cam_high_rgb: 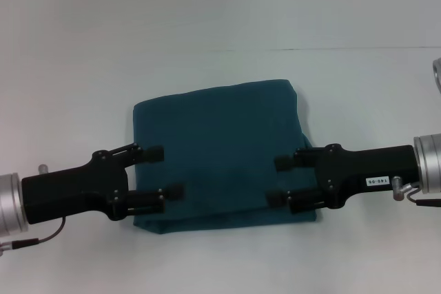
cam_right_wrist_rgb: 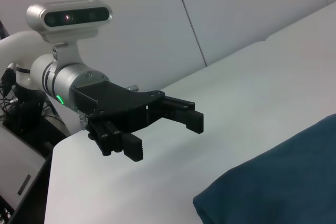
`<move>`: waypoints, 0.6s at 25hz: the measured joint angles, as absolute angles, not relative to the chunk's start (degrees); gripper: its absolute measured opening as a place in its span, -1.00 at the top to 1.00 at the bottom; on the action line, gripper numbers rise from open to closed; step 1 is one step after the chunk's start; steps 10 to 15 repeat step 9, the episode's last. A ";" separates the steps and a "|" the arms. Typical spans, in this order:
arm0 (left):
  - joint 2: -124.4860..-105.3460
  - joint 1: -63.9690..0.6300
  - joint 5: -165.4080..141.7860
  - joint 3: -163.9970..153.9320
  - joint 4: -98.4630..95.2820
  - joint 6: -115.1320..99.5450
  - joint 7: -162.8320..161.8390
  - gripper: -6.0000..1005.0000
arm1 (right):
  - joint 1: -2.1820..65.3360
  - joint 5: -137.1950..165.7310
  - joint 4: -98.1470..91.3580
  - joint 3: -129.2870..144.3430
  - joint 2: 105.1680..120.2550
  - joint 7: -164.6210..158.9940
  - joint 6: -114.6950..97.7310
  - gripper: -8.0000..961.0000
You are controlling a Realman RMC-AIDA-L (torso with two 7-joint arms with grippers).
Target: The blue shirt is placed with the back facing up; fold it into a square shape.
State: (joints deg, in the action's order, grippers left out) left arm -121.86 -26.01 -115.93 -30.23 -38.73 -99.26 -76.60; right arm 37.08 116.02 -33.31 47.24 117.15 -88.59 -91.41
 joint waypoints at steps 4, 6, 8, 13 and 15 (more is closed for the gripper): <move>-121.83 -26.10 -115.93 -30.23 -38.77 -99.26 -76.79 -0.78 | 37.09 116.01 -33.16 47.29 117.15 -88.60 -91.41 -0.90; -121.82 -26.10 -115.93 -30.23 -38.77 -99.26 -76.80 -0.78 | 37.09 116.02 -33.07 47.29 117.15 -88.60 -91.41 -0.90; -121.82 -26.11 -115.93 -30.23 -38.77 -99.24 -76.81 -0.78 | 37.09 116.01 -33.02 47.29 117.15 -88.60 -91.41 -0.90; -121.82 -26.11 -115.93 -30.23 -38.76 -99.20 -76.81 -0.78 | 37.08 116.01 -33.01 47.29 117.14 -88.60 -91.41 -0.90; -121.82 -26.11 -115.93 -30.23 -38.76 -99.20 -76.81 -0.78 | 37.08 116.01 -33.01 47.29 117.14 -88.60 -91.41 -0.90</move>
